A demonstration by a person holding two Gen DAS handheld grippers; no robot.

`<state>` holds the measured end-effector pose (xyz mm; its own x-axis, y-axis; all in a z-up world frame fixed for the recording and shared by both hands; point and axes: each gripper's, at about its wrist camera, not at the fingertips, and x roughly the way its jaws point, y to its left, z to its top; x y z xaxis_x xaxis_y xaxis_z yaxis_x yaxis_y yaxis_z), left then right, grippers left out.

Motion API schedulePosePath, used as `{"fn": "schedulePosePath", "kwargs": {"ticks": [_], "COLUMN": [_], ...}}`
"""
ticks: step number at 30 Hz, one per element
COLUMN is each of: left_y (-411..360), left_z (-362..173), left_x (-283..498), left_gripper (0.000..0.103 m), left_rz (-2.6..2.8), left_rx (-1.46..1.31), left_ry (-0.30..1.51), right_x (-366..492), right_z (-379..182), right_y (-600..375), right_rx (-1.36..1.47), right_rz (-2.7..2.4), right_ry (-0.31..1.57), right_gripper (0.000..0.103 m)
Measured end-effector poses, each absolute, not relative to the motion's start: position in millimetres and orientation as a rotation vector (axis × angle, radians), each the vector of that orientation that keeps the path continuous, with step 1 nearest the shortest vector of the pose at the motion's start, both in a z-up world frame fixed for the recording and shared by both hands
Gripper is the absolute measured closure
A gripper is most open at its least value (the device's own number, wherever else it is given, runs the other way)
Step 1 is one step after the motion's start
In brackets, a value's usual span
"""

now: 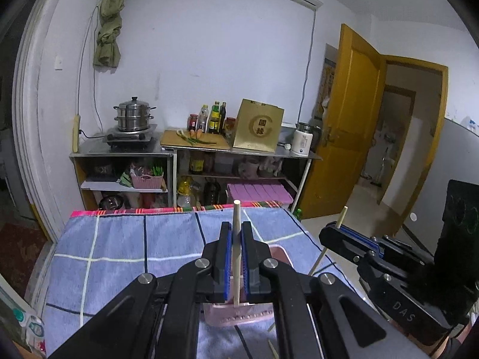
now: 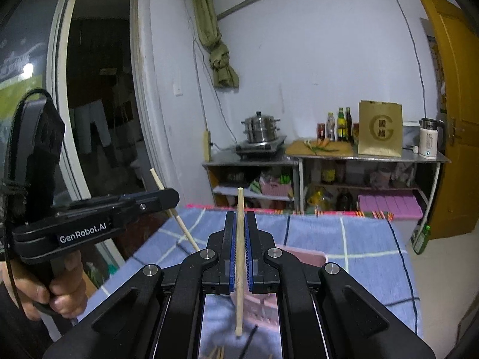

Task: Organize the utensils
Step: 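Lower the wooden chopsticks into the basket and open both tools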

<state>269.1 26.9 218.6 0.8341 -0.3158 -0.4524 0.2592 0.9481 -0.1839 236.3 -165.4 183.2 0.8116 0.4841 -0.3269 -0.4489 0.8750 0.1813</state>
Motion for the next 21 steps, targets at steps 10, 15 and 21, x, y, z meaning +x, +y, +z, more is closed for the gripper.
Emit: {"fn": "schedulePosePath", "kwargs": {"ticks": [10, 15, 21], "left_y": [22.2, 20.8, 20.4], "left_z": [195.0, 172.6, 153.6], "left_x": [303.9, 317.5, 325.2], "left_gripper": [0.097, 0.097, 0.097], "left_rz": [-0.298, -0.294, -0.296], "left_rx": [-0.111, -0.106, -0.106], "left_ry": [0.503, 0.539, 0.569], "right_x": [270.7, 276.0, 275.9], "right_z": [169.7, 161.0, 163.7], "right_y": [-159.1, -159.4, -158.3], "right_rx": [0.121, 0.127, 0.114], "right_rz": [0.462, 0.452, 0.441], "right_ry": [0.332, 0.313, 0.294], "right_gripper": [0.098, 0.098, 0.098]}}
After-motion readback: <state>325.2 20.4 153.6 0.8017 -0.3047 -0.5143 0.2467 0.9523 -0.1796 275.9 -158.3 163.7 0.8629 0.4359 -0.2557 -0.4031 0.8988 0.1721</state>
